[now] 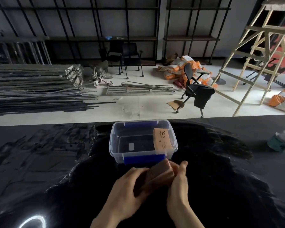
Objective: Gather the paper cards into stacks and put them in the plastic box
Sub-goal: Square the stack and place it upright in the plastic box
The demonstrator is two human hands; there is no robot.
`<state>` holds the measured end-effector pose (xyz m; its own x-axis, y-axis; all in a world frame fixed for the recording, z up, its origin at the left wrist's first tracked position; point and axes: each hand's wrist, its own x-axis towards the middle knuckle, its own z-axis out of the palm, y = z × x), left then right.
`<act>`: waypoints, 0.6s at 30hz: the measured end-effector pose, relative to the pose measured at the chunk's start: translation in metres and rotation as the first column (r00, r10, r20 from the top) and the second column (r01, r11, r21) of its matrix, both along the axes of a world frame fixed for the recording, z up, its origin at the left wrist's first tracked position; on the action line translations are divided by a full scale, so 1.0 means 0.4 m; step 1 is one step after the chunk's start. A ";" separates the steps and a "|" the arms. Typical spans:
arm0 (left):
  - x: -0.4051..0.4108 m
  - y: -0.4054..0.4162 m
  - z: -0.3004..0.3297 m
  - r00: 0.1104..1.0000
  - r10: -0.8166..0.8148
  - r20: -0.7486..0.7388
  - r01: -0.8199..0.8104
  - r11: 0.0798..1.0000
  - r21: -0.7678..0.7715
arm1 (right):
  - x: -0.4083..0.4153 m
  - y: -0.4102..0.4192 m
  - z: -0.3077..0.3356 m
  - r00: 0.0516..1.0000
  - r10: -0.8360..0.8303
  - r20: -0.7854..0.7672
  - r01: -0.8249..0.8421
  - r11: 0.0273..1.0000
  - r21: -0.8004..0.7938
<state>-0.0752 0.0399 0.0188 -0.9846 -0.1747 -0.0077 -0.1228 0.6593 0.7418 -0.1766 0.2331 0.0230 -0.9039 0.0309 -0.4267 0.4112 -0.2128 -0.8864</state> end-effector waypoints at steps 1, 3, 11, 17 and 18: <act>-0.019 -0.016 0.005 0.998 -0.049 0.048 0.051 0.998 -0.041 | -0.003 -0.028 -0.026 0.990 0.117 -0.078 -0.115 0.993 0.020; -0.051 -0.038 0.018 0.985 -0.123 0.119 0.135 0.985 -0.104 | 0.019 -0.100 -0.026 0.960 0.229 -0.159 -0.205 0.967 0.150; -0.047 -0.025 -0.054 0.996 0.006 0.091 -0.018 0.992 0.127 | 0.014 -0.134 -0.123 0.928 0.276 -0.251 -0.164 0.906 0.390; -0.078 0.115 -0.069 0.777 0.619 0.114 -0.502 0.501 0.705 | 0.031 -0.137 -0.125 0.929 0.253 -0.271 -0.144 0.919 0.366; -0.089 0.124 -0.058 0.738 0.668 0.097 -0.524 0.476 0.706 | 0.032 -0.137 -0.123 0.931 0.237 -0.276 -0.131 0.926 0.354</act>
<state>-0.1109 0.0894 -0.0046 -0.6383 -0.7363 -0.2246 -0.1206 -0.1925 0.9739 -0.1640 0.1784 -0.0264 -0.9909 -0.0605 -0.1206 0.1096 0.1610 -0.9808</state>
